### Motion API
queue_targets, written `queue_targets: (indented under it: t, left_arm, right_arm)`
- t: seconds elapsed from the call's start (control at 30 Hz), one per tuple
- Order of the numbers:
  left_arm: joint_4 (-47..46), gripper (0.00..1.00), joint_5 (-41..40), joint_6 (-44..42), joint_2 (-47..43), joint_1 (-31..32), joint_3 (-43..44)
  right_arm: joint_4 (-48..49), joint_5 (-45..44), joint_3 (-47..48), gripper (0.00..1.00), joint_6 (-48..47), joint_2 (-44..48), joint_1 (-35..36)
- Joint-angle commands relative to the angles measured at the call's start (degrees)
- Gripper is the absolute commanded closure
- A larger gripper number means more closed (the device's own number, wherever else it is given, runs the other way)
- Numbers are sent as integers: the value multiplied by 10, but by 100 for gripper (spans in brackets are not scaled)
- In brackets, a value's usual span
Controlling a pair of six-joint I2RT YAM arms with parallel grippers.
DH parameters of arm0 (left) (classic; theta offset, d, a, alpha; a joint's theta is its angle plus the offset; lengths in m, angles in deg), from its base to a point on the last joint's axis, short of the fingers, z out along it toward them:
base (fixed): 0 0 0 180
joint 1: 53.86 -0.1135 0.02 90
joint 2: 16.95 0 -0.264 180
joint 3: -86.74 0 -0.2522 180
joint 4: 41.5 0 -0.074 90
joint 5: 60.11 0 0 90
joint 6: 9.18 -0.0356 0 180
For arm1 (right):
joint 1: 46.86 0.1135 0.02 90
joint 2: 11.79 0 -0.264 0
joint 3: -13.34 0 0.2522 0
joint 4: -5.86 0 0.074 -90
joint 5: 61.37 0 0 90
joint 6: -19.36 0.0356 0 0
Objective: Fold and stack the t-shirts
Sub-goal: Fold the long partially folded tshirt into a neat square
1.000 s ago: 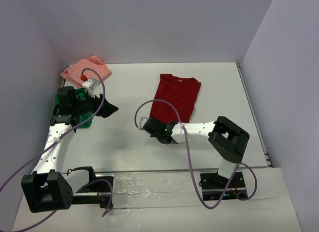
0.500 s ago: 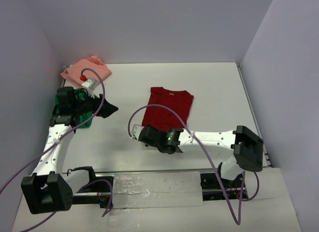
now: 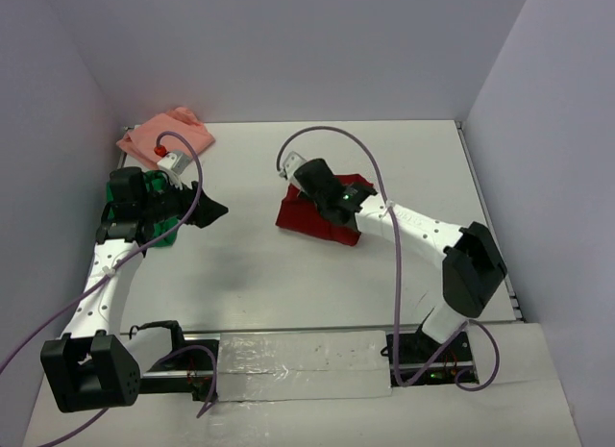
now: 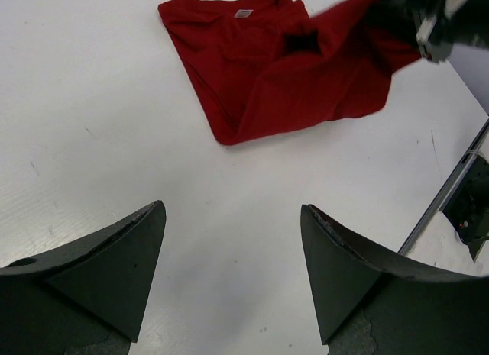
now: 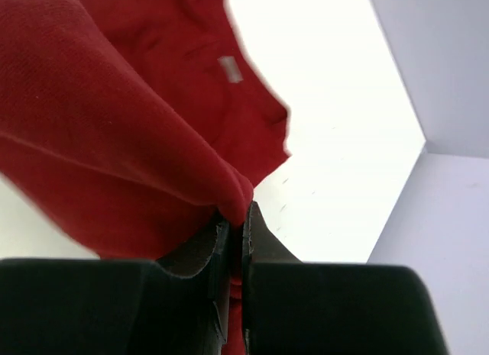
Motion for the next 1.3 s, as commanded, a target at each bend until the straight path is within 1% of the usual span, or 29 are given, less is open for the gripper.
queue_targets:
  t: [0.0, 0.3, 0.43, 0.57, 0.63, 0.67, 0.7, 0.77, 0.83, 0.87, 1.03, 1.13, 1.23, 1.27]
  left_arm:
    - [-3, 20, 13, -6, -6, -4, 10]
    - [-2, 20, 14, -6, -6, -4, 10]
    - [-1, 19, 15, -6, -3, -4, 10]
    - [-1, 20, 15, -6, -1, -4, 9]
    - [0, 20, 20, -25, -2, -4, 9]
    - [1, 20, 21, -27, -3, -4, 9]
    - [1, 19, 23, -27, -3, -4, 9]
    - [1, 20, 25, -27, -3, -4, 9]
    - [1, 20, 28, -27, -1, -4, 9]
    - [1, 19, 29, -27, -1, -4, 9]
    - [1, 19, 30, -27, -1, -4, 7]
    - [1, 19, 29, -28, -1, -4, 6]
    - [-2, 19, 30, -27, -1, -4, 6]
    - [-2, 19, 31, -26, -2, -4, 5]
  right_arm:
    - [54, -11, 58, 100, -23, -32, -39]
    - [90, -13, 132, 100, -49, -127, -93]
    - [86, -2, 162, 100, -46, -158, -109]
    - [90, 1, 168, 100, -44, -179, -116]
    - [102, -15, 171, 100, -45, -195, -123]
    - [100, -20, 175, 81, -44, -202, -125]
    - [103, -21, 176, 69, -46, -214, -129]
    - [137, -42, 167, 30, -48, -223, -140]
    - [157, -44, 154, 22, -53, -229, -147]
    - [169, -51, 153, 13, -48, -231, -151]
    - [194, -56, 146, 12, -39, -236, -157]
    - [198, -51, 135, 12, -28, -217, -157]
    - [161, -7, 124, 19, 18, -177, -152]
    - [147, 30, 118, 20, 26, -151, -150]
